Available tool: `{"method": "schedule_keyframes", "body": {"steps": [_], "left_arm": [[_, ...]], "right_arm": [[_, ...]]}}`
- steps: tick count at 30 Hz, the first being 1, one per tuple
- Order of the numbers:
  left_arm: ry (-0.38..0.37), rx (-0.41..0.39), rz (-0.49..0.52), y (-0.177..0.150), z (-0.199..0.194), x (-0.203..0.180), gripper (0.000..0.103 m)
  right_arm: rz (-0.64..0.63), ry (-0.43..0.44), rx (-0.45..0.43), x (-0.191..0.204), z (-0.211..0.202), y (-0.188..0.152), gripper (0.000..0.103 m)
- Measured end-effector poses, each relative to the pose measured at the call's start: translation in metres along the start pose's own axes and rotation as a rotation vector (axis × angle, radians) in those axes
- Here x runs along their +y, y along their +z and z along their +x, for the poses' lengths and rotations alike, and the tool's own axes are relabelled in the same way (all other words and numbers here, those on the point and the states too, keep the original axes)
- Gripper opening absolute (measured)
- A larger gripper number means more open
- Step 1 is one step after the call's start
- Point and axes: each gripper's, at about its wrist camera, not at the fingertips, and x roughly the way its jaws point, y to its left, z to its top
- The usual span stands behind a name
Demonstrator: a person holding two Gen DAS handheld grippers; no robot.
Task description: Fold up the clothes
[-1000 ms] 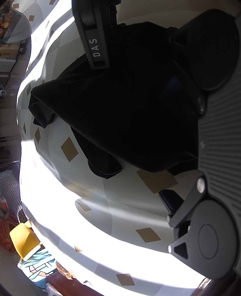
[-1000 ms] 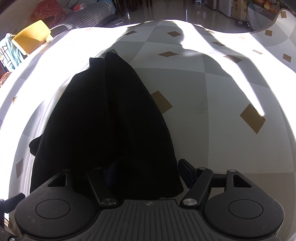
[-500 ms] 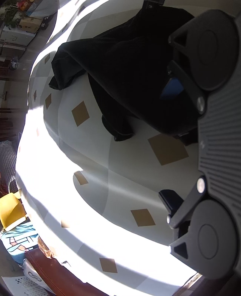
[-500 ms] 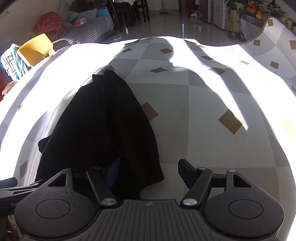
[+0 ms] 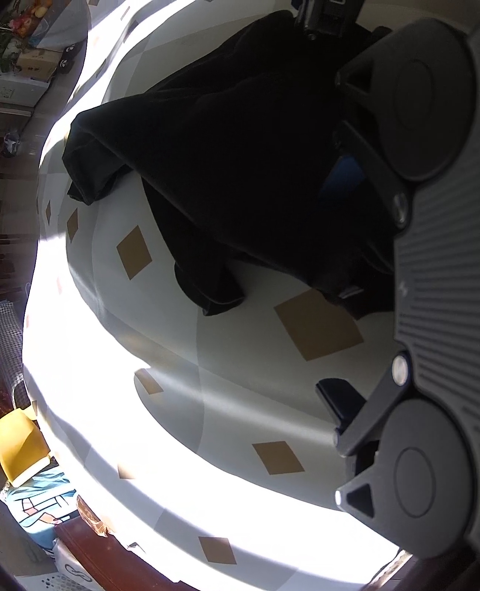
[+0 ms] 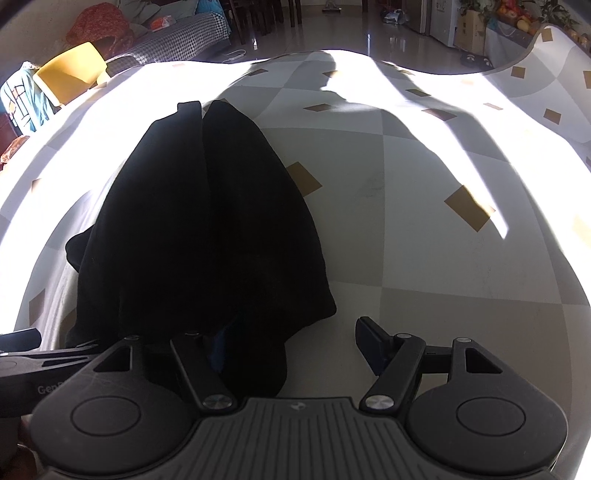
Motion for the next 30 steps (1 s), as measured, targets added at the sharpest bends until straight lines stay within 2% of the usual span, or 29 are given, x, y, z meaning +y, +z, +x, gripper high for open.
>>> {"method": "schedule_keyframes", "body": {"steps": [9,19,23,30], "left_arm": [[-0.054,0.011,0.011,-0.001,0.002,-0.007,0.103],[-0.129,0.002,0.084,-0.006,-0.002,-0.021,0.103],[-0.151,-0.007,0.106,-0.008,-0.006,-0.022,0.103],[-0.133,-0.066,0.080,-0.002,-0.023,-0.013,0.103]], "right_arm": [[-0.025,-0.070,-0.029,0.004,0.000,0.000,0.068],[-0.054,-0.156,-0.060,0.007,0.000,0.003,0.068],[-0.054,-0.165,-0.062,0.005,-0.001,0.005,0.068],[-0.032,-0.148,-0.059,0.003,-0.010,0.007,0.068]]}}
